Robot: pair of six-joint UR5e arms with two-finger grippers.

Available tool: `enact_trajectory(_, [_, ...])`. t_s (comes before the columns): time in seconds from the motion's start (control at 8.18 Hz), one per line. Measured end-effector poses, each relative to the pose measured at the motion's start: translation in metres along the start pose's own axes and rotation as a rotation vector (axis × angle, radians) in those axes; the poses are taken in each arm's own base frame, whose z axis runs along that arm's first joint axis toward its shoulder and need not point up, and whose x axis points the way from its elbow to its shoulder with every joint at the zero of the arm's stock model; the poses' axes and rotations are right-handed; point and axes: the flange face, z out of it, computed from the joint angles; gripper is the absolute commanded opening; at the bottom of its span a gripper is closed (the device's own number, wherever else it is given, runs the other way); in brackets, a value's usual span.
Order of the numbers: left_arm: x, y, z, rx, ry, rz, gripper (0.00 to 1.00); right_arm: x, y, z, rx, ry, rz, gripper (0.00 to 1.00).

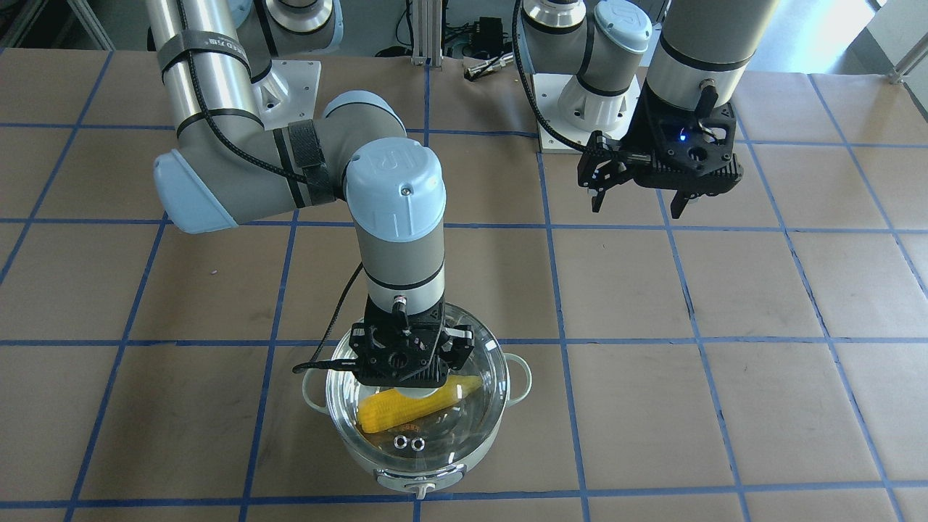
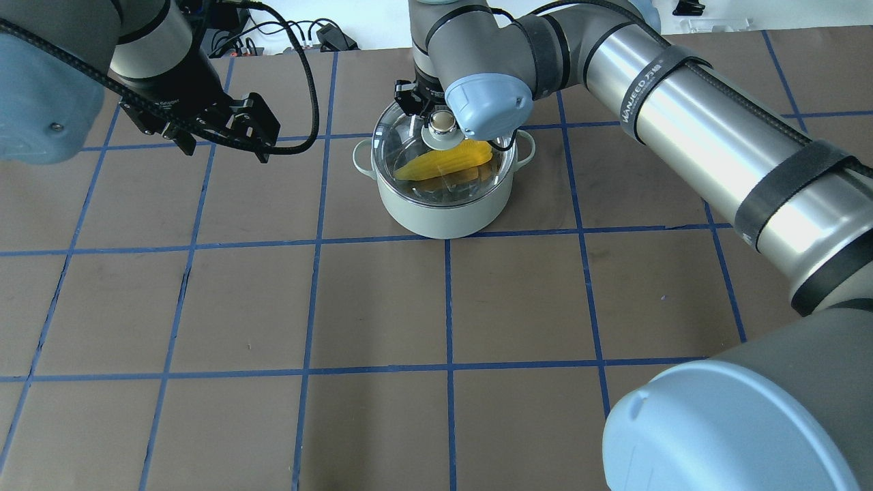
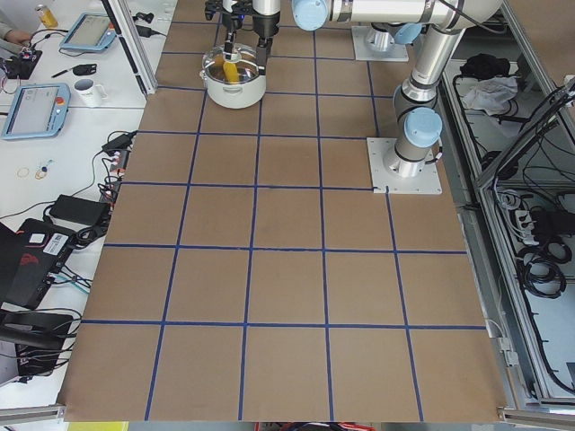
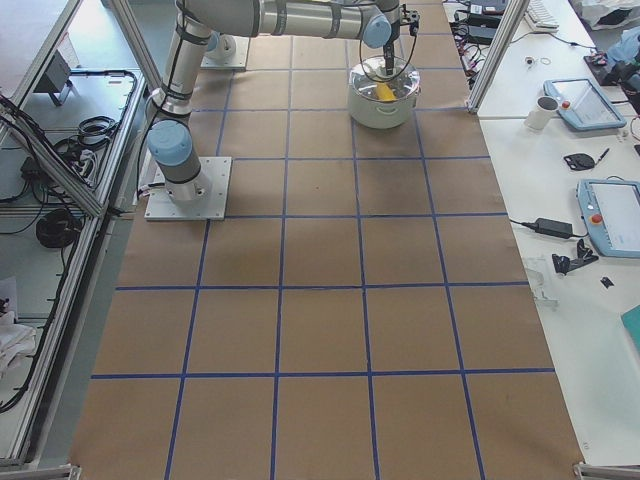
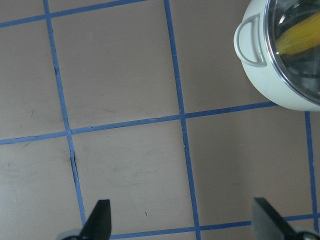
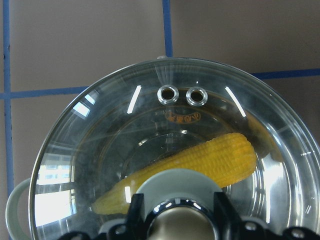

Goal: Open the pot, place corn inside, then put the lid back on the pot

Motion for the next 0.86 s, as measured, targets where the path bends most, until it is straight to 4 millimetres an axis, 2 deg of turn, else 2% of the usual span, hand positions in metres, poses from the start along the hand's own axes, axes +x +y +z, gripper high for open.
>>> enact_trajectory(0.37, [0.0001,0.0001,-0.0002,0.000,0.001,0.000,1.00,0.0008,0.0021,-0.0001,-0.016,0.005,0.000,0.35])
enact_trajectory(0.49, [0.0001,0.0002,-0.0003,0.001,0.001,0.000,1.00,0.0007,0.0024,0.0002,-0.019,0.004,0.001,0.38])
enact_trajectory(0.61, [0.0002,0.0001,-0.0003,0.001,0.002,0.000,1.00,0.0007,0.0025,0.0005,-0.020,0.004,0.001,0.49])
enact_trajectory(0.86, [0.0005,-0.0002,0.0000,0.001,0.005,-0.001,1.00,0.0007,0.0025,0.0013,-0.021,0.005,-0.001,0.94])
